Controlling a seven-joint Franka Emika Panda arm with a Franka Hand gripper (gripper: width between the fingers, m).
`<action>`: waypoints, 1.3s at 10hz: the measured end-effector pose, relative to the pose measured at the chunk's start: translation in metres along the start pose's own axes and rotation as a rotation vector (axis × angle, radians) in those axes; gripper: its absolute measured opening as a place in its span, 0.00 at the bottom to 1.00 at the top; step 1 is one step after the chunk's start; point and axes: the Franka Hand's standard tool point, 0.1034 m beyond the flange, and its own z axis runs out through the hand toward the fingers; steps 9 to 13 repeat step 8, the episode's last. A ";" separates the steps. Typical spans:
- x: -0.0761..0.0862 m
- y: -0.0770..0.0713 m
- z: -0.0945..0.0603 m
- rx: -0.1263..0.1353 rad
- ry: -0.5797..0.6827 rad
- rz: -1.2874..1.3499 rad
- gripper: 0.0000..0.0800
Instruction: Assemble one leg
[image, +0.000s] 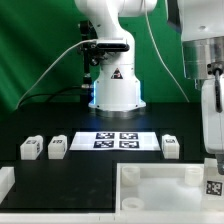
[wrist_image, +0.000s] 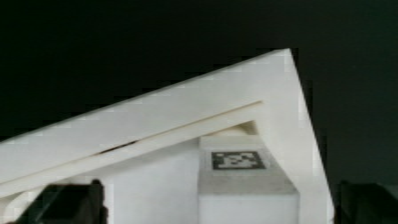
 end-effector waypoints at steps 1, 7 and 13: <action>0.000 0.000 0.000 0.000 0.000 0.000 0.81; 0.000 0.000 0.000 0.000 0.000 0.000 0.81; 0.000 0.000 0.000 0.000 0.000 0.000 0.81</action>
Offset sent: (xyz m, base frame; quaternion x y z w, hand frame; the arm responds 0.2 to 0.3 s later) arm 0.0000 0.0000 0.0000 0.0000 0.0000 0.0000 1.0000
